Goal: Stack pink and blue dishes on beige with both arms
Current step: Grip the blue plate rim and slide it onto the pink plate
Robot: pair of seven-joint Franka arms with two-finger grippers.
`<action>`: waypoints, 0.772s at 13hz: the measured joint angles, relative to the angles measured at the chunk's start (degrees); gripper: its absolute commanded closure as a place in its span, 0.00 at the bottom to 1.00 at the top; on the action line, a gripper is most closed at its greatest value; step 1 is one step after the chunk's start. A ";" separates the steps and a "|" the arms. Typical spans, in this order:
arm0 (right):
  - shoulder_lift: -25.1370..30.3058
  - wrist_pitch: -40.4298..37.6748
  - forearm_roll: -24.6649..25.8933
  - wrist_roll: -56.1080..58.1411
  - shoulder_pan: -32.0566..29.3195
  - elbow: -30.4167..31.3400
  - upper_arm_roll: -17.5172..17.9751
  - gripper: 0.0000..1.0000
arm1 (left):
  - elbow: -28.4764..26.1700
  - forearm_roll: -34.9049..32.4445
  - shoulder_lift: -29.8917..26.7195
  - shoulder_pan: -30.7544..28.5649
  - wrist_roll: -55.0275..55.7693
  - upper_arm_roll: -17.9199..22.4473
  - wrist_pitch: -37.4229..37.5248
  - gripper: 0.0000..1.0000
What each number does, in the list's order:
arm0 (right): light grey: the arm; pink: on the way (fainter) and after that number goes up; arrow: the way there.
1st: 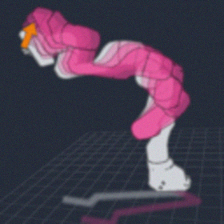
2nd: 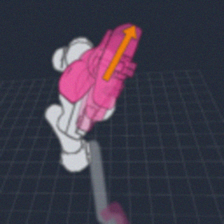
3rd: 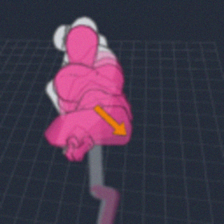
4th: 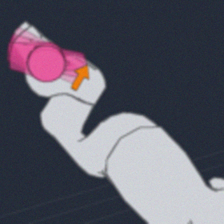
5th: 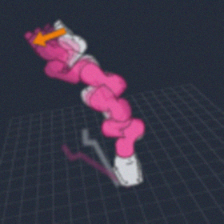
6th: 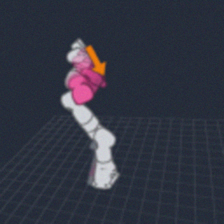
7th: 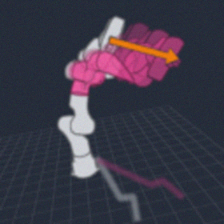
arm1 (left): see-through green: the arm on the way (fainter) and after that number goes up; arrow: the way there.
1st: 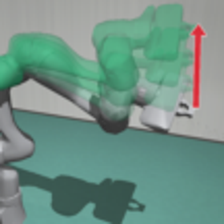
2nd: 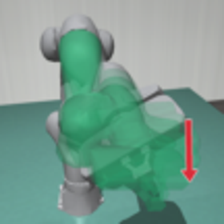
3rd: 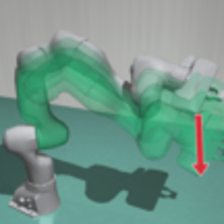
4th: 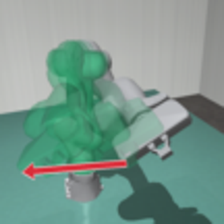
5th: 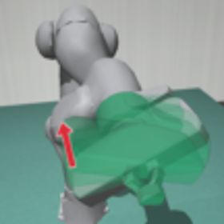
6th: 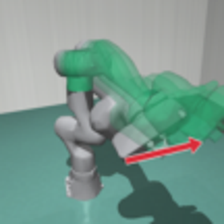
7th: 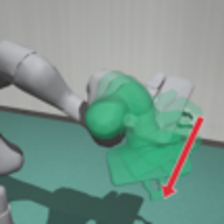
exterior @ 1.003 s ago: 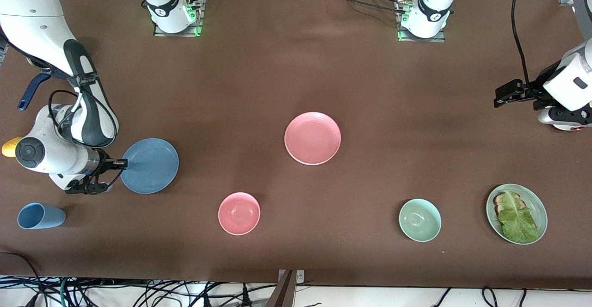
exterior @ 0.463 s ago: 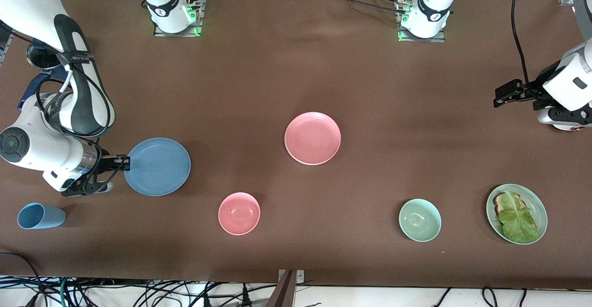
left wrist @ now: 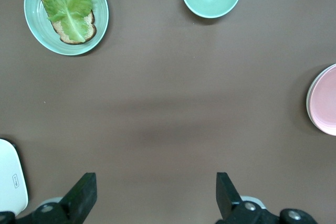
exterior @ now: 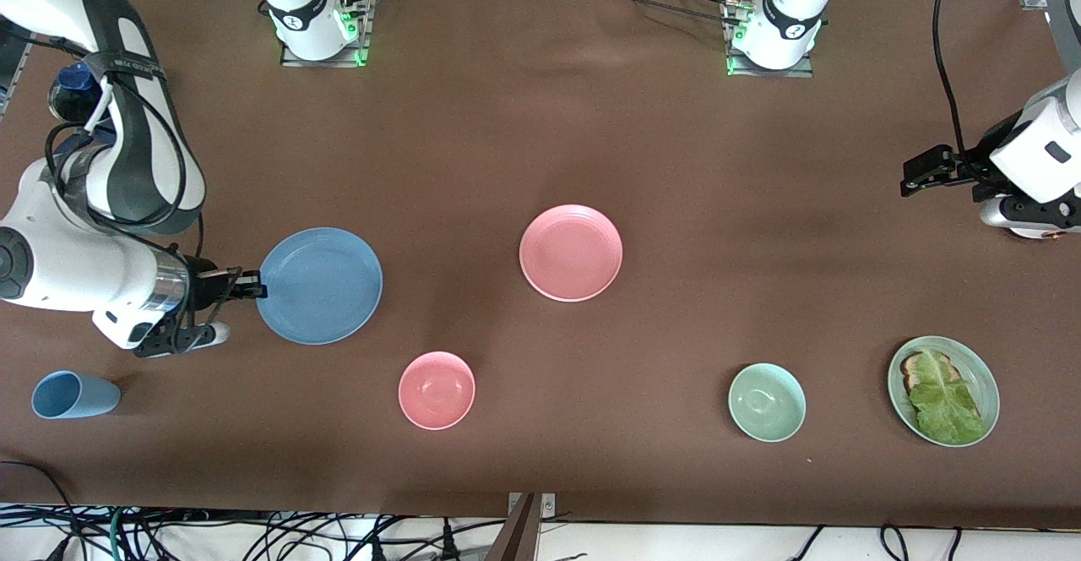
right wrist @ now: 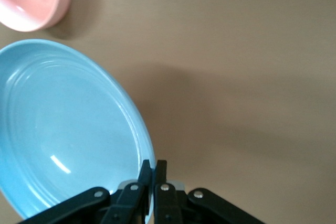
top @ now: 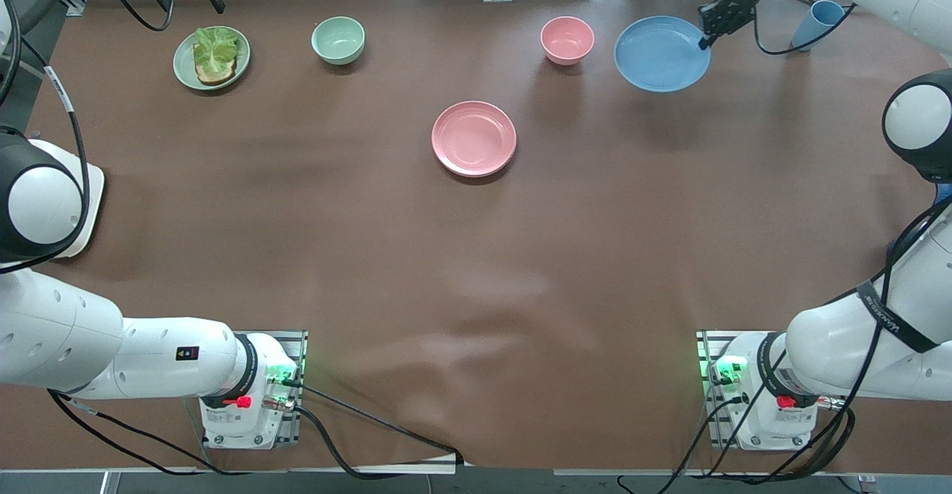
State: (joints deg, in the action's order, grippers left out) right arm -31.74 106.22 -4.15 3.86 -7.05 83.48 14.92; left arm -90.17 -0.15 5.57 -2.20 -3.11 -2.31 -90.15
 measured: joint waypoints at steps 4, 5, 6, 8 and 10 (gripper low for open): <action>-0.20 2.45 0.03 -16.58 5.52 0.00 5.76 1.00 | 0.00 0.00 0.01 0.00 0.00 0.00 0.00 0.00; -0.42 4.19 0.23 -21.18 8.57 0.03 5.83 1.00 | 0.00 0.00 0.02 0.00 0.00 0.00 0.00 0.00; -0.86 5.70 0.68 -25.87 11.61 0.06 5.85 1.00 | 0.00 0.00 0.02 0.00 0.00 0.00 0.00 0.00; -2.15 8.69 1.13 -33.70 16.61 0.11 5.86 1.00 | 0.00 0.00 0.03 0.01 0.00 0.00 0.00 0.00; -4.06 12.81 2.10 -40.86 20.73 0.21 5.83 1.00 | -0.01 0.00 0.03 0.01 0.00 0.00 0.00 0.00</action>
State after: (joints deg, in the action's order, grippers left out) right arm -35.80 119.03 -2.05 -37.00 13.68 83.69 20.75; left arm -90.18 -0.16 5.60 -2.19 -3.11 -2.31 -90.15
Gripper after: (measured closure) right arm 0.956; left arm 0.000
